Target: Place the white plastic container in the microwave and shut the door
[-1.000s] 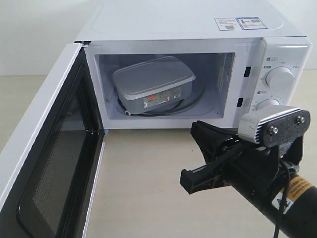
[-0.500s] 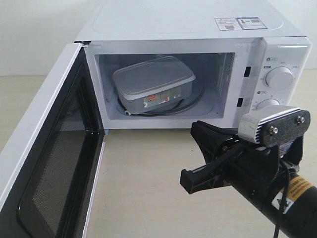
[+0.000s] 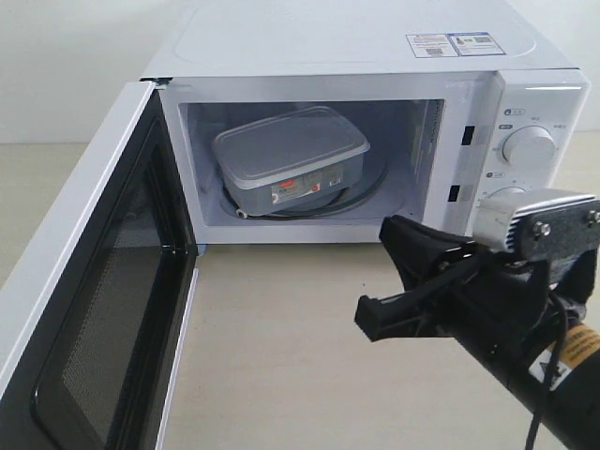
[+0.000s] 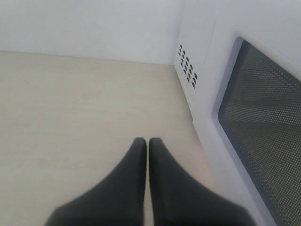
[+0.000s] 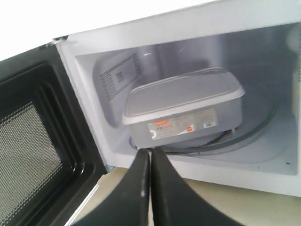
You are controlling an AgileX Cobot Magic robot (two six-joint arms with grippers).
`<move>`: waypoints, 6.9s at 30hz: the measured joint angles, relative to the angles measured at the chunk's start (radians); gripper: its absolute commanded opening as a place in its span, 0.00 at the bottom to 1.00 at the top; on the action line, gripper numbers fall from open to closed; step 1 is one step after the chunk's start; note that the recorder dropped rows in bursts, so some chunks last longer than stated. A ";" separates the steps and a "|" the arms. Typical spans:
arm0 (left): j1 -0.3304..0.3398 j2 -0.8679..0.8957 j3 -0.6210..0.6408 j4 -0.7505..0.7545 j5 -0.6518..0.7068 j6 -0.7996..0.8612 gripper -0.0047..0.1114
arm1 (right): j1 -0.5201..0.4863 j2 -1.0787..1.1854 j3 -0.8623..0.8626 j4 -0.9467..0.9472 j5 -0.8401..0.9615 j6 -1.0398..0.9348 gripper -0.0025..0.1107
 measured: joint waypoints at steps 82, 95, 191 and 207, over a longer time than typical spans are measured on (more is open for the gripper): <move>0.000 0.000 0.000 0.000 0.000 0.000 0.08 | -0.673 -1.454 0.240 -0.539 1.323 -0.012 0.02; 0.000 0.000 0.000 0.000 0.000 0.000 0.08 | -0.673 -1.454 0.240 -0.539 1.417 -0.009 0.02; 0.000 0.219 -0.761 -0.187 0.503 0.212 0.08 | -0.850 -1.454 0.240 -0.539 1.465 -0.014 0.02; 0.000 0.663 -0.784 -0.193 0.601 0.229 0.08 | -0.850 -1.454 0.240 -0.539 1.465 -0.014 0.02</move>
